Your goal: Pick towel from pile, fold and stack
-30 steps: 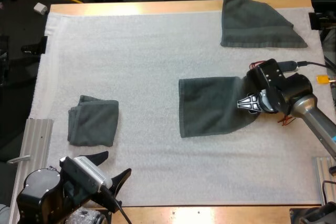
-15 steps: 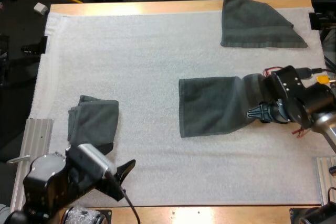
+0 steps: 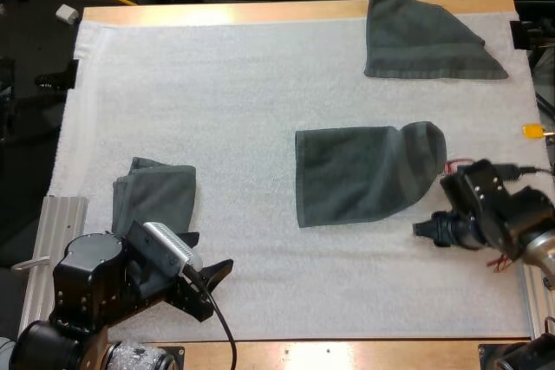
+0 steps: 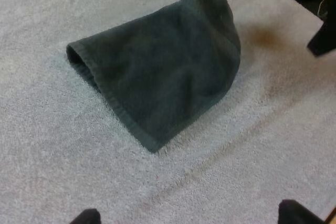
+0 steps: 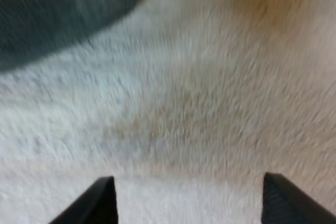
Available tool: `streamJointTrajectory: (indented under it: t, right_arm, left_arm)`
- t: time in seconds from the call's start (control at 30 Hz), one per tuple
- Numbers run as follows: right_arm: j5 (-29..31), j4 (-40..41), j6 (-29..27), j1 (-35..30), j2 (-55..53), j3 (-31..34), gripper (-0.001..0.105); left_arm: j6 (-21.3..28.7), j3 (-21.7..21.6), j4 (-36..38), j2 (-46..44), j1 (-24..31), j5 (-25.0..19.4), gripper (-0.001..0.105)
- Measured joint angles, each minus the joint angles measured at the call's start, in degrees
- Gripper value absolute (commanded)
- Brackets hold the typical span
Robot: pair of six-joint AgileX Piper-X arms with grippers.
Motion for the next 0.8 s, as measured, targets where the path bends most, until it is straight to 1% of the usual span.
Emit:
streamJointTrajectory:
  t: [0.2, 0.27, 0.33, 0.53, 0.6, 0.63, 0.7, 0.8]
  right_arm:
    - [-1.8, -6.2, 3.1, 0.0, -0.7, 8.4, 0.057]
    - [-2.1, -10.4, 5.1, -0.4, -0.7, 11.6, 0.057]
    - [-2.4, -13.2, 6.3, -1.1, -0.7, 13.2, 0.057]
    - [-5.6, -19.5, 7.5, -6.7, 2.3, 14.1, 0.053]
    - [-5.9, -19.8, 7.4, -7.1, 2.7, 14.1, 0.053]
    - [-7.9, -22.0, 7.5, -9.5, 5.3, 14.1, 0.05]
    - [-7.0, -22.8, 7.6, -8.8, 4.6, 14.1, 0.046]
    - [-7.0, -26.4, 8.5, -7.5, 4.0, 14.1, 0.04]
  left_arm:
    - [0.0, 0.0, 0.1, 0.0, 0.0, 0.2, 0.065]
    - [0.0, 0.0, 0.3, 0.0, 0.0, 0.7, 0.065]
    - [0.0, 0.0, 0.6, 0.0, 0.1, 0.9, 0.065]
    - [-0.1, 0.0, 1.9, 0.0, 0.1, 1.8, 0.065]
    - [-0.1, 0.0, 1.8, 0.0, 0.1, 1.8, 0.065]
    - [-0.1, 0.0, 1.8, 0.0, 0.1, 2.1, 0.065]
    - [-0.1, 0.0, 1.8, 0.0, 0.1, 2.1, 0.065]
    - [-0.1, 0.0, 1.8, 0.0, 0.1, 2.1, 0.065]
